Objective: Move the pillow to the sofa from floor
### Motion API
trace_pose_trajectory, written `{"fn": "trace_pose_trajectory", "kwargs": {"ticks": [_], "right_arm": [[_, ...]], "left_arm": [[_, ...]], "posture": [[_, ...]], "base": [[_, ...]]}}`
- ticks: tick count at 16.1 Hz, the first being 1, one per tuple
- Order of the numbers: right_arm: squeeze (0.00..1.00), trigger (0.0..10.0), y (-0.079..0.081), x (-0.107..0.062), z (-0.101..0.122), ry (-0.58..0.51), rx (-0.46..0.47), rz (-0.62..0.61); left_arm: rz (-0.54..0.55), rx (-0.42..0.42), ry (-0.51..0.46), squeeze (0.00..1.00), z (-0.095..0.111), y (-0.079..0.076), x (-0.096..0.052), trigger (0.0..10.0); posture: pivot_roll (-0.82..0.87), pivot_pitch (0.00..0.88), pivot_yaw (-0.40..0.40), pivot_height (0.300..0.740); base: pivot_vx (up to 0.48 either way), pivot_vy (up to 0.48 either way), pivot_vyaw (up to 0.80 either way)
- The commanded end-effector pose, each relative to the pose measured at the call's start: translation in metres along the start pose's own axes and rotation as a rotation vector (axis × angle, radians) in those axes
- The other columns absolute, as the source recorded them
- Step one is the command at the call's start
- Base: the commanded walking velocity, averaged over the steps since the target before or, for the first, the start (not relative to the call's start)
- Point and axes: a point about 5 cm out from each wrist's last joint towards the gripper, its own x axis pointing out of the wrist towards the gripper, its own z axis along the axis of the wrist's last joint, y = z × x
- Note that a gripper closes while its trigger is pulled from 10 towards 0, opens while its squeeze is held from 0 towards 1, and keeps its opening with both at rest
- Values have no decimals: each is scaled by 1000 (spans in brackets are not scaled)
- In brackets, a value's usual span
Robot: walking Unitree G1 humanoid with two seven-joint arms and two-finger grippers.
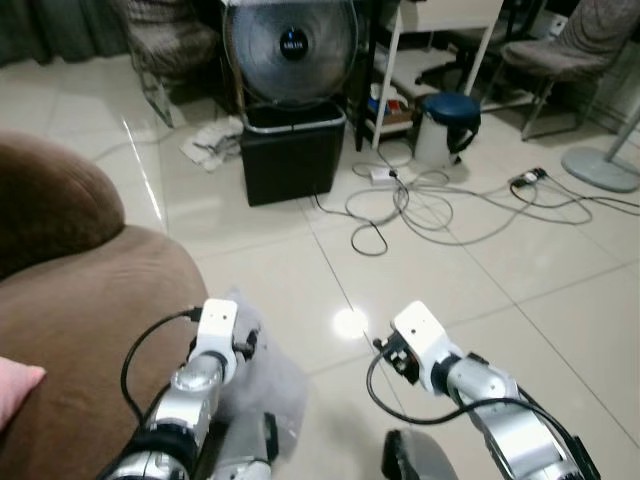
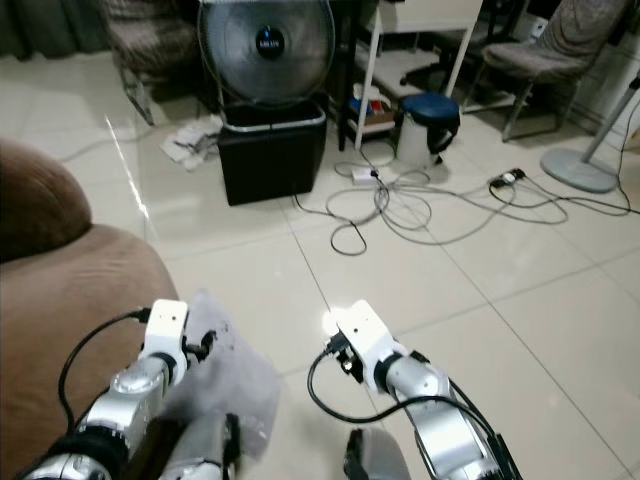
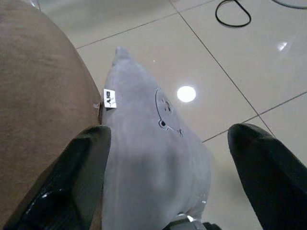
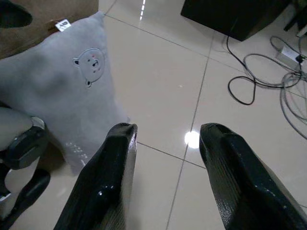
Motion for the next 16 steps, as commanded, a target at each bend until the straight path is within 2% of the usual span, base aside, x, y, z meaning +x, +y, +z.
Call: {"fn": "trace_pose_trajectory", "kwargs": {"ticks": [1,2,6,7,8,9,13,16], "right_arm": [[0,10000,-4,-2,6,-10,-2,-20],[0,10000,-5,-6,8,-10,17,-8],[0,10000,-8,-13,14,-15,54,28],[0,10000,-10,-13,17,-27,80,27],[0,10000,-10,-15,21,-32,85,35],[0,10000,-9,-17,23,-31,90,45],[0,10000,-2,-29,18,10,89,83],[0,10000,-1,-34,22,13,100,87]], "left_arm": [[24,-19,-13,1000,4,2,2,10000],[53,-39,-14,1000,7,6,4,10000],[95,-3,-3,1000,4,9,4,10000],[113,-16,-19,1000,6,13,5,10000],[118,-23,-32,847,9,14,5,10000],[121,-10,-38,0,11,16,6,10000],[136,22,-28,0,11,20,6,10000],[150,44,-51,0,18,22,7,10000]], "posture": [[-21,98,-50,628],[-36,152,-80,628],[-36,215,-114,628],[-37,226,-117,618],[-42,239,-122,608],[-43,253,-127,598],[-60,292,-146,558],[-79,314,-153,553]], "base": [[0,0,0],[0,0,0],[0,0,0],[0,0,0],[0,0,0],[0,0,0],[0,0,0],[0,0,0]]}}
